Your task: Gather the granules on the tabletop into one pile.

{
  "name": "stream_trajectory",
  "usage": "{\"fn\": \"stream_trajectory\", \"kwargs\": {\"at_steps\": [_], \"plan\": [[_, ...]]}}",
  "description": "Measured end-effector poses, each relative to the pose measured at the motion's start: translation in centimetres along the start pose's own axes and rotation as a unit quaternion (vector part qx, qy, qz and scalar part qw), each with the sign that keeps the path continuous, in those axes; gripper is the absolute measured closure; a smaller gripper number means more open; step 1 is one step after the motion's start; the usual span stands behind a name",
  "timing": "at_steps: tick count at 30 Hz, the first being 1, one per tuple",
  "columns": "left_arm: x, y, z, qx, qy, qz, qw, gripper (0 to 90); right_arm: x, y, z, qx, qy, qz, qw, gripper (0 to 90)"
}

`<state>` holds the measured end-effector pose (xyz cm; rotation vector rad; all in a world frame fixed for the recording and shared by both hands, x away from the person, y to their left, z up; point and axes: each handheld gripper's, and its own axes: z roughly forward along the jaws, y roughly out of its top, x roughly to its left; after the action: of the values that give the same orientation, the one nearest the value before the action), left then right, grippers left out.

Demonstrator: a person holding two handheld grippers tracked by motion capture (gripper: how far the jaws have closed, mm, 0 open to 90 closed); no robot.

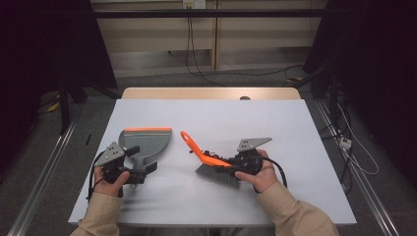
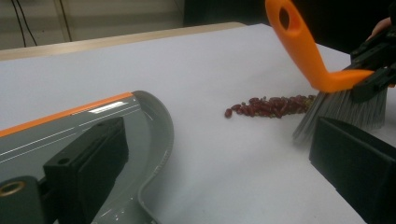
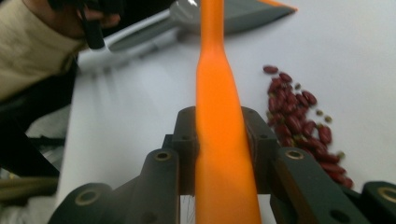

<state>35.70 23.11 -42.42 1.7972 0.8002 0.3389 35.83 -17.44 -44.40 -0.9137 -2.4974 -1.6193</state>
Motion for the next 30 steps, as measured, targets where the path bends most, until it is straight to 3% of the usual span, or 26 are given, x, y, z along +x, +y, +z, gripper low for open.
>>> {"fn": "stream_trajectory", "kwargs": {"at_steps": [4, 8, 12, 19, 25, 30], "plan": [[0.0, -0.1, 0.1, 0.004, 0.004, -0.001, 1.0000, 4.4, -1.3, -0.3, -0.5, -0.008, -0.009, 0.004, 0.9999, 71.2], [0.1, -0.1, 0.1, 0.007, 0.005, -0.001, 1.0000, 4.4, -2.6, -0.2, -0.2, -0.014, 0.002, 0.021, 0.9997, 71.1], [0.1, -0.1, 0.2, 0.007, 0.006, -0.001, 1.0000, 4.4, -3.1, 0.7, 0.3, -0.010, -0.012, 0.000, 0.9999, 71.2], [0.1, -0.1, 0.1, 0.007, 0.004, -0.001, 1.0000, 4.4, -4.3, 1.6, 1.0, -0.010, -0.017, -0.006, 0.9998, 71.2], [0.2, -0.1, 0.1, 0.005, 0.005, -0.003, 1.0000, 4.4, -3.9, 2.1, 0.7, -0.029, -0.019, 0.004, 0.9994, 71.2], [0.2, -0.1, 0.1, 0.006, 0.003, -0.001, 1.0000, 4.4, -3.2, 2.8, -0.4, -0.068, -0.042, 0.029, 0.9964, 71.2]]}}
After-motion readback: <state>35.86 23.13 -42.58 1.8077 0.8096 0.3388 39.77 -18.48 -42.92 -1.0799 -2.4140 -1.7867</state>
